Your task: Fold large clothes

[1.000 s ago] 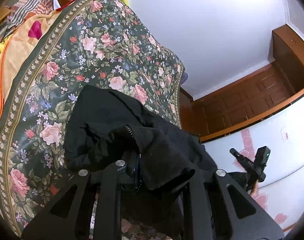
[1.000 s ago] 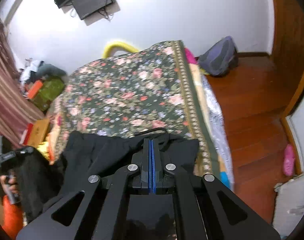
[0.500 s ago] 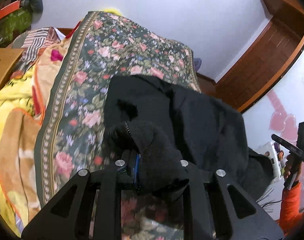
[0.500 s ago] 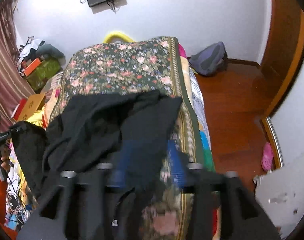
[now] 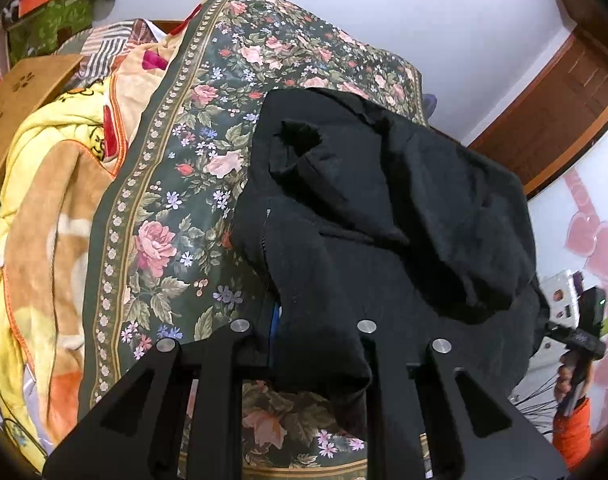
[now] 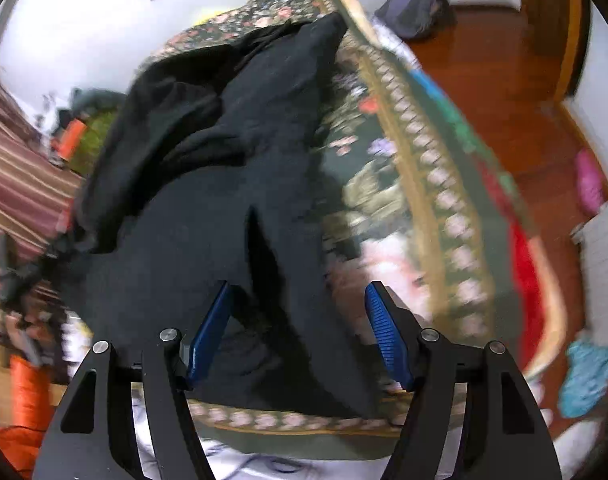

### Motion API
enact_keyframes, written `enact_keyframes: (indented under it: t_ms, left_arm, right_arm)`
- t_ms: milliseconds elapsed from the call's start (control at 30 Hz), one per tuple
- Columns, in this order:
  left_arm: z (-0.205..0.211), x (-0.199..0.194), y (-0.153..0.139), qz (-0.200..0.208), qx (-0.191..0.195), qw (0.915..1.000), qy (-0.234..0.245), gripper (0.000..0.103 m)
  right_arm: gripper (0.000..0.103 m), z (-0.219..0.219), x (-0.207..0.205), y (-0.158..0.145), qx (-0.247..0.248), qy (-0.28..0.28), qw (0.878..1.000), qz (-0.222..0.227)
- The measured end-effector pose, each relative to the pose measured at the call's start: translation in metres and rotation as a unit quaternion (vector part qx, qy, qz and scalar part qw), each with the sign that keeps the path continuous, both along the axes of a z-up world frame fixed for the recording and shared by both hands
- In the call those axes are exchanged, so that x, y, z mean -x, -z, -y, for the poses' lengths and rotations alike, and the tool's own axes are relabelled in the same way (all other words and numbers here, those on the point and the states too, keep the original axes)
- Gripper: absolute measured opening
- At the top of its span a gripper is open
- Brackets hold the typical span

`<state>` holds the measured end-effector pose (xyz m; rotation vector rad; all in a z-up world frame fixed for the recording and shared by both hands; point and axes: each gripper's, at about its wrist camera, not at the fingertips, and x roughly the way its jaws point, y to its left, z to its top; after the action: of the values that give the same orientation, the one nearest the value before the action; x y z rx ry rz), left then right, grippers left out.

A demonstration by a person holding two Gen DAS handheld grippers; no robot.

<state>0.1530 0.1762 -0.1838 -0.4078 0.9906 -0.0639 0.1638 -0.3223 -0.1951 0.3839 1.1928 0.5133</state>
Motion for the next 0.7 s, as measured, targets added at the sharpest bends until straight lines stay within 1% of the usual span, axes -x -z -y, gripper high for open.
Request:
enact_keyframes:
  t_ms: [33, 133, 200, 233, 300, 333, 367, 433, 500, 567, 633, 667, 700]
  left_arm:
    - [0.002, 0.0, 0.001, 0.001, -0.003, 1.0, 0.002, 0.018]
    - [0.009, -0.001, 0.002, 0.002, -0.014, 0.9999, 0.008, 0.018]
    - [0.013, -0.003, 0.002, 0.001, -0.012, 0.9999, 0.01, 0.018]
    - [0.015, -0.003, 0.002, 0.002, -0.012, 0.9998, 0.012, 0.018]
    - [0.018, -0.004, 0.001, 0.004, -0.015, 0.9998, 0.016, 0.018]
    - [0.019, -0.004, -0.001, 0.005, -0.014, 0.9997, 0.018, 0.018]
    - [0.02, -0.004, -0.003, 0.005, -0.006, 0.9997, 0.023, 0.018]
    - [0.019, -0.004, -0.009, 0.01, 0.016, 0.9992, 0.035, 0.018]
    - [0.02, -0.006, -0.019, 0.019, 0.03, 0.9984, 0.044, 0.017]
    - [0.018, -0.01, -0.035, 0.04, 0.051, 0.9965, 0.052, 0.017]
    - [0.012, -0.02, -0.051, 0.058, 0.081, 0.9937, 0.052, 0.016]
    - [0.006, -0.027, -0.059, 0.067, 0.104, 0.9912, 0.048, 0.016]
    - [-0.001, -0.036, -0.066, 0.076, 0.129, 0.9879, 0.041, 0.016]
  right_arm:
    - [0.065, -0.005, 0.0, -0.001, -0.013, -0.01, 1.0, 0.0]
    - [0.066, -0.025, -0.004, -0.002, 0.018, -0.036, 0.999, 0.02]
    - [0.064, -0.036, -0.008, 0.0, 0.018, -0.039, 0.999, 0.018]
    - [0.061, -0.04, -0.01, -0.001, 0.014, -0.038, 0.999, 0.019]
    - [0.032, -0.044, -0.012, -0.008, 0.009, -0.041, 0.999, 0.027]
    - [0.027, -0.044, -0.011, -0.013, 0.0, -0.036, 0.999, 0.029]
    - [0.023, -0.041, -0.014, -0.019, -0.02, -0.028, 0.999, 0.026]
    - [0.02, -0.037, -0.02, -0.033, -0.048, -0.02, 0.998, 0.023]
    - [0.019, -0.043, -0.024, -0.048, -0.048, -0.027, 0.998, 0.031]
    - [0.019, -0.056, -0.036, -0.07, -0.036, -0.042, 0.997, 0.049]
    - [0.018, -0.069, -0.047, -0.085, -0.034, -0.053, 0.996, 0.059]
    - [0.018, -0.076, -0.063, -0.097, -0.035, -0.056, 0.996, 0.065]
    - [0.018, -0.079, -0.067, -0.1, -0.037, -0.056, 0.995, 0.07]
